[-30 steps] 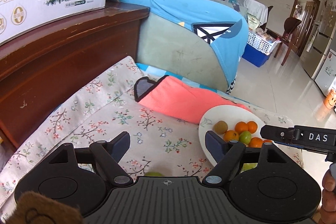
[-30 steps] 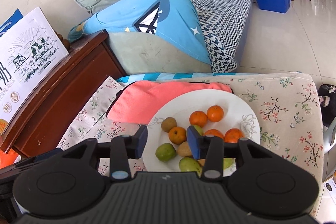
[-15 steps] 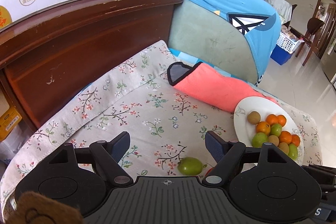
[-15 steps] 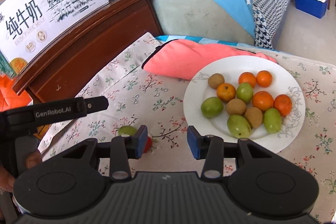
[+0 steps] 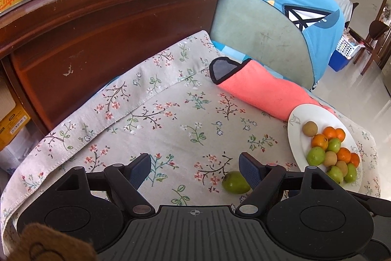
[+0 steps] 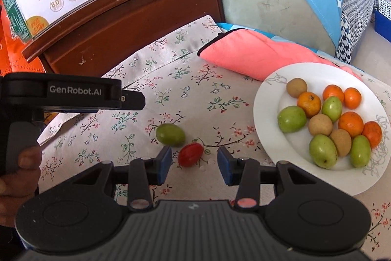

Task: Organize fruits
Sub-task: 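Grasp the last green jujube with the left tool while the right tool grasps the red cherry tomato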

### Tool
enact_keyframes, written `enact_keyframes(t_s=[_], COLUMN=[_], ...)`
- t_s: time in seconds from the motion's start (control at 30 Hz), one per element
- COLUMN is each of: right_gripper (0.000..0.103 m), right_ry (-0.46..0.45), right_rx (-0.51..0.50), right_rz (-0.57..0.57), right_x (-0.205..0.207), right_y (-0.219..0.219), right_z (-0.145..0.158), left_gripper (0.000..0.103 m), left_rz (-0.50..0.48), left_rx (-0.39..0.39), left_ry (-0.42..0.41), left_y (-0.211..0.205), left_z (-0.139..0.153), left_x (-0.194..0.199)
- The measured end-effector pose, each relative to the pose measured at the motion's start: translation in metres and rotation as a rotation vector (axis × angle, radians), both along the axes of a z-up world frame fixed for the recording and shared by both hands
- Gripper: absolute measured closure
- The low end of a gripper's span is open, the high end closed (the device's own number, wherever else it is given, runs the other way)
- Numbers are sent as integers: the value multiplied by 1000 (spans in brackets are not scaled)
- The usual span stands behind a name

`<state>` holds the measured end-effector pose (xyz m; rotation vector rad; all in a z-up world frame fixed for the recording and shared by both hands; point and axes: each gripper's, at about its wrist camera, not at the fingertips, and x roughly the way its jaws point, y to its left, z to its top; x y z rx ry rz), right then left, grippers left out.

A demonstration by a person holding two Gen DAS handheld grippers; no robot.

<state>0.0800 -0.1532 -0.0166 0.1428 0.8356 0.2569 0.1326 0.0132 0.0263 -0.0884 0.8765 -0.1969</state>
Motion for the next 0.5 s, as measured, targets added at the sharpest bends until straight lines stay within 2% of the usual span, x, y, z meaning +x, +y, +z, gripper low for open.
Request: enact_keyframes(t_s=[0.5], right_gripper=[60], right_ry=[-12], right_rx=[-94], right_rz=[28], right_x=[12], right_y=[19], right_z=[-16], left_gripper=[22], left_rz=[-3], left_rx=[5], left_ry=[26], left_y=[-2], left_z=[-8], left_x=[2])
